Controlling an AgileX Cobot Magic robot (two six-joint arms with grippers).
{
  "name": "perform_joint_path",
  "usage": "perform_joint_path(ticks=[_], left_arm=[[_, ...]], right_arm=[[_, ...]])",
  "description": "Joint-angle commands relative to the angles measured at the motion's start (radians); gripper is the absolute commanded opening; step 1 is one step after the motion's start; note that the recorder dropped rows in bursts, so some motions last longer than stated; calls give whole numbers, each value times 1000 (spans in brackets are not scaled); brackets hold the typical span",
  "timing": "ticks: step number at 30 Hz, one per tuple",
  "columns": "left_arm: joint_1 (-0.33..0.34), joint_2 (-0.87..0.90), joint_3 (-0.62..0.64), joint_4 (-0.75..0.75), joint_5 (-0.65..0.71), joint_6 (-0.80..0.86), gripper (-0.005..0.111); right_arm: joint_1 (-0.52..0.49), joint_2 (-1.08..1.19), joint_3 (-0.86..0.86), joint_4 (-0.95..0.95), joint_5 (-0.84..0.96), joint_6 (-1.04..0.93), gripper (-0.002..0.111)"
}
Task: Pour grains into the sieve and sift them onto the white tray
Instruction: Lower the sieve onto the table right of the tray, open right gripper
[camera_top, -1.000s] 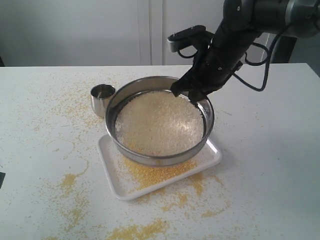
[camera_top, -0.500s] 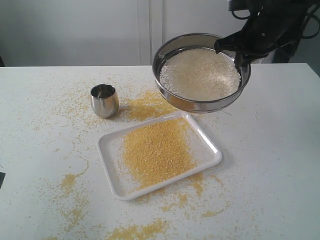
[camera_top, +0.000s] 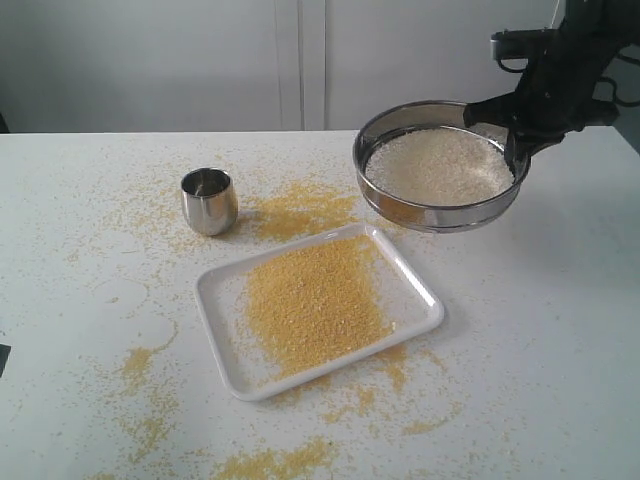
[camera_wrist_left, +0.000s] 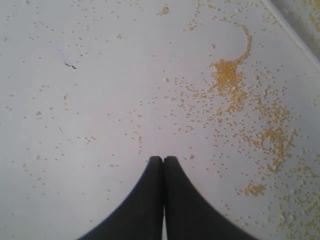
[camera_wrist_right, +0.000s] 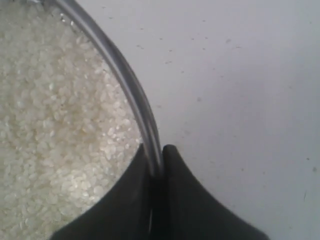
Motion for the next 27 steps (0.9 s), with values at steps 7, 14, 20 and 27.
perform_joint_path(ticks=[7,14,20,27], left_arm=[[-1,-3,-10,-3,11,-5,0],[-1,-3,-10,-3,11,-5,0],[-1,-3,-10,-3,11,-5,0],[-1,-3,-10,-3,11,-5,0]], right_arm=[[-32,72,-29,11,-56,23,0],[-36,123,-38,11,-82,23,0],[-50,134,-40,9,-129,23,0],[-54,171,-40,9,-131,23,0]])
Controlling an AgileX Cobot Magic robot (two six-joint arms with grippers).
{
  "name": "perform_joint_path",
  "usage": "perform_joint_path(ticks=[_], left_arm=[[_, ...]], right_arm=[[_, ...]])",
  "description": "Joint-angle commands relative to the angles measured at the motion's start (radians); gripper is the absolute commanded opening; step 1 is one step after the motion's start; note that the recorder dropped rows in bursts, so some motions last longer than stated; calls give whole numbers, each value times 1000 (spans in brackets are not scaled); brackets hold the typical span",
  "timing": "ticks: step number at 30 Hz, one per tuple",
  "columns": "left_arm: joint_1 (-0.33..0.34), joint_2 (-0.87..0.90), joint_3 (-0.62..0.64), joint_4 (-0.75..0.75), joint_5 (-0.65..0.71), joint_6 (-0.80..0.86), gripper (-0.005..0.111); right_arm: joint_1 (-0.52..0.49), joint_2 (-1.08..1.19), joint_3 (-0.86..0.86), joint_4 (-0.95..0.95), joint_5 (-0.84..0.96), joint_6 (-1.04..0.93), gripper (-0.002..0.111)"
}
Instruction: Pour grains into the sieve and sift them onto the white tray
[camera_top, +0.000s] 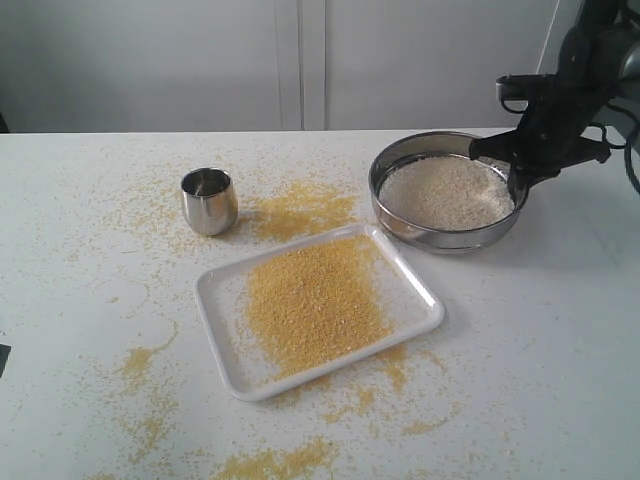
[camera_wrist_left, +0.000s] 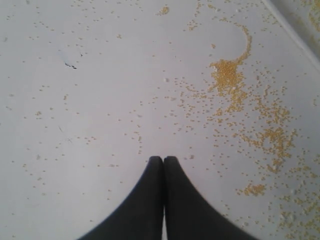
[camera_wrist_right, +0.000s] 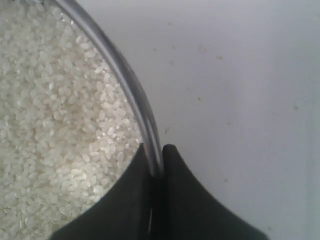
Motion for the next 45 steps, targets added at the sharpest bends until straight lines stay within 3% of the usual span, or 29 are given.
perform_joint_path(ticks=[1,21,30,33,42,45], left_arm=[[-1,-3,-10,-3,11,-5,0],[-1,-3,-10,-3,11,-5,0],[-1,-3,-10,-3,11,-5,0],[-1,-3,-10,-3,11,-5,0],[-1,-3,-10,-3,11,-5,0],[-1,-3,-10,-3,11,-5,0]], right_arm=[[-8,17,-9,11,-18,15,0],[21,43,-9,25,74,-60,1],[19,37,-9,24,53,-60,41],[19,17,-9,1,51,-58,48],[19,-90,-9,-5,58,-56,46],[19,-121,-9,-9,80,-56,37]])
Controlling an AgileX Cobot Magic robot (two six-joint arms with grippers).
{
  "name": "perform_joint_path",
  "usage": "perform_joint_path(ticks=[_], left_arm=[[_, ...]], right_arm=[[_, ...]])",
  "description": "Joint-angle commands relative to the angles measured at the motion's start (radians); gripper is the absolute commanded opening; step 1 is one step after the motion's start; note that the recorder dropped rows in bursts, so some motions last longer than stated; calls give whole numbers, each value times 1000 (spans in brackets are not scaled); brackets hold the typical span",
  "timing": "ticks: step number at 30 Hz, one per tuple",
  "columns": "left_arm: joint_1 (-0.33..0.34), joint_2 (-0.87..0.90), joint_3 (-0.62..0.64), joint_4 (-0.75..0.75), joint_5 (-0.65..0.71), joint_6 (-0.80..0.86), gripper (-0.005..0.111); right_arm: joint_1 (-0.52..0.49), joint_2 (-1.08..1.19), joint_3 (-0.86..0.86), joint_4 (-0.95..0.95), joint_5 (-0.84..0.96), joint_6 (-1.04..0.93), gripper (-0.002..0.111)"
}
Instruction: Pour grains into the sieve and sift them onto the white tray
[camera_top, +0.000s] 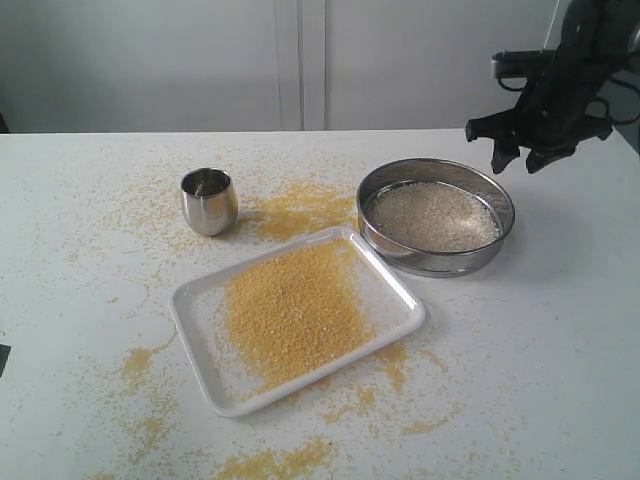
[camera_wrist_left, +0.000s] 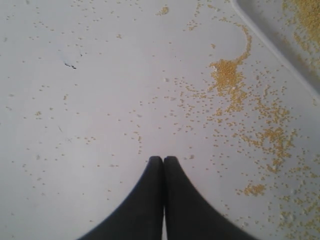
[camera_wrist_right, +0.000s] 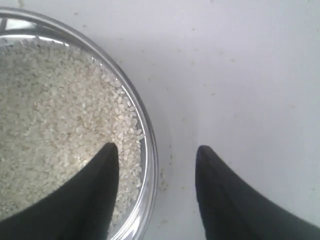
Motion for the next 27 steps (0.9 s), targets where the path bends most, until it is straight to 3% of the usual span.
perform_joint_path(ticks=[1,4,12,27], left_arm=[[-1,-3,-10,-3,11,-5,0],[-1,-3,-10,-3,11,-5,0],[-1,-3,-10,-3,11,-5,0],[-1,-3,-10,-3,11,-5,0]], right_arm=[[-1,-56,-4,-19,32,-11,30],[-1,-84,-4,-47,98,-22,-1],[11,-200,49,-47,136,-89,0],[14,-515,332,-47,63,-118,0]])
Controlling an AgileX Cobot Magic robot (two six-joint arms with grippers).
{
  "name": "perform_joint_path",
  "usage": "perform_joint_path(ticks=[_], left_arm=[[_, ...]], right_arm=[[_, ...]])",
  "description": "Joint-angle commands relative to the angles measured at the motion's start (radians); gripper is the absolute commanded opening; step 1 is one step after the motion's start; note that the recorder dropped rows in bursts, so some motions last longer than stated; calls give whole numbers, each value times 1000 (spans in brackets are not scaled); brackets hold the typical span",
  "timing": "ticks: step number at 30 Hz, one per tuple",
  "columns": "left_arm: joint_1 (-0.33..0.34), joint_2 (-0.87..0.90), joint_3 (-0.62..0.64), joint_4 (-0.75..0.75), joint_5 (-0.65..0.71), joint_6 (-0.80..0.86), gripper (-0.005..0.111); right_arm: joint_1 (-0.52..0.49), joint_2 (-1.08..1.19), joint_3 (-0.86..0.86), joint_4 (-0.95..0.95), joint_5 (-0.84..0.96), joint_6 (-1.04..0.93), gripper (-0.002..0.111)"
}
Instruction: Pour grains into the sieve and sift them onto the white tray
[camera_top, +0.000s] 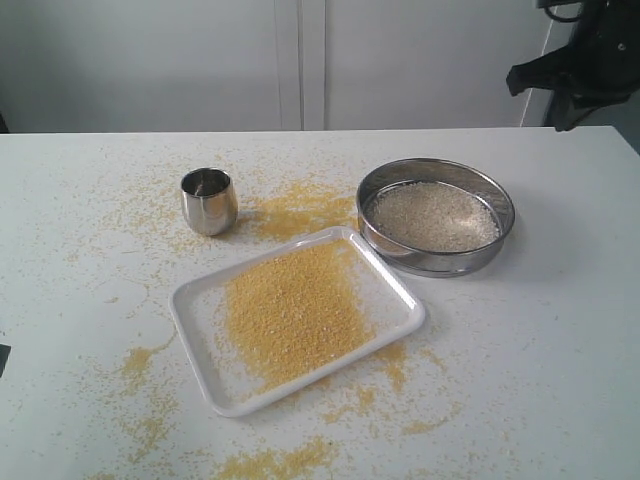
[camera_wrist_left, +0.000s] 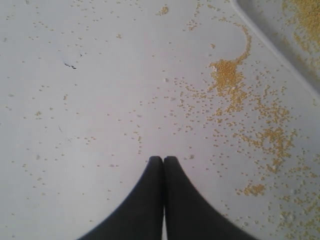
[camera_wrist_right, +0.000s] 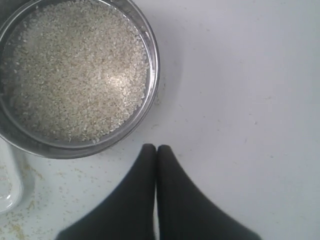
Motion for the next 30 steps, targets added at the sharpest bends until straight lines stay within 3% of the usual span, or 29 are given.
perform_joint_path(ticks=[1,12,21,30], left_arm=[[-1,-3,-10,-3,11,-5,0],[-1,-3,-10,-3,11,-5,0],[-1,-3,-10,-3,11,-5,0],[-1,-3,-10,-3,11,-5,0]], right_arm=[[-1,-102,80,-10,-33,-40,0],[-1,-363,364,2,-177,-59,0],[-1,-608,581,136,-240,-165,0],[-1,-935,848,155,-424,-141,0]])
